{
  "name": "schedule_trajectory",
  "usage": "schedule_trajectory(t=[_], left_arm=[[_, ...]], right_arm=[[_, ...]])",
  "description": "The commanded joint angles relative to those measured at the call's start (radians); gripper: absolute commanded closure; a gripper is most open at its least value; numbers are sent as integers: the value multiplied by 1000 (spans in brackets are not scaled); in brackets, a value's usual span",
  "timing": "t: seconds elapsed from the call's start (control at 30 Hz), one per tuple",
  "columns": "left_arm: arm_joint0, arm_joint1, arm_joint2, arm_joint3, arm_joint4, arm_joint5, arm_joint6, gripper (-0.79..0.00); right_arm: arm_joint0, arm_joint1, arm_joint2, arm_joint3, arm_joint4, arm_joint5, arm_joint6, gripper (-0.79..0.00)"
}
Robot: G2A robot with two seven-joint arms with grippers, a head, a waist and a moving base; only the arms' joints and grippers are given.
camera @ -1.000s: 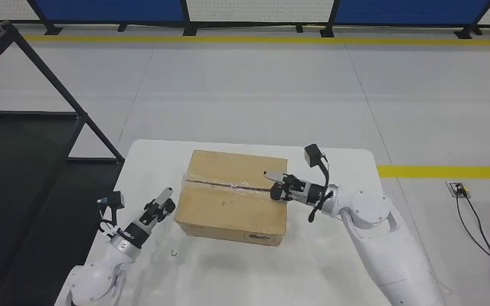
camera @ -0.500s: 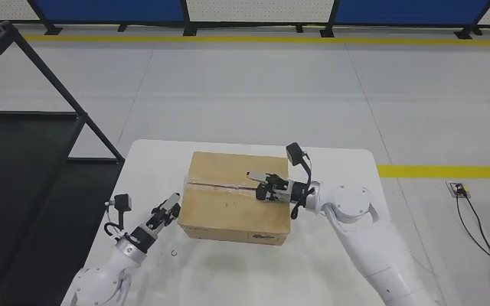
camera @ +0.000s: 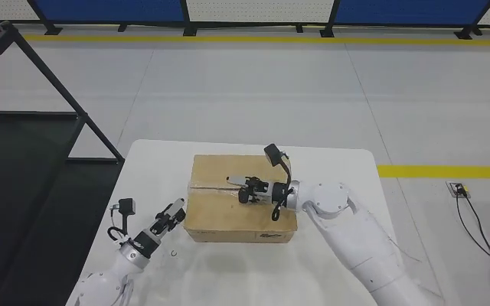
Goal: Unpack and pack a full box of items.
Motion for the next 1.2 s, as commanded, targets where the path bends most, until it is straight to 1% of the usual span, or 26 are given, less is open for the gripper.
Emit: schedule_trajectory(t=[0.0, 0.27, 0.43, 0.67, 0.83, 1.17], left_arm=[[6, 1, -17, 0, -10, -4, 7, -785], [33, 8, -99, 17, -66, -15, 27, -785], [51, 12, -140, 28, -97, -26, 31, -785], [77, 14, -183, 37, -137, -43, 37, -785], [94, 16, -211, 44, -161, -54, 38, -785], [117, 19, -247, 55, -195, -70, 26, -785]], right_arm=[[13, -8, -20, 17, -1, -7, -3, -785], [61, -48, -92, 84, 15, -41, -26, -785], [93, -78, -132, 125, 27, -56, -72, -785], [137, -124, -181, 185, 75, -65, -91, -785], [168, -158, -219, 231, 86, -78, -93, -785], [212, -221, -268, 321, 88, -112, -141, -785]])
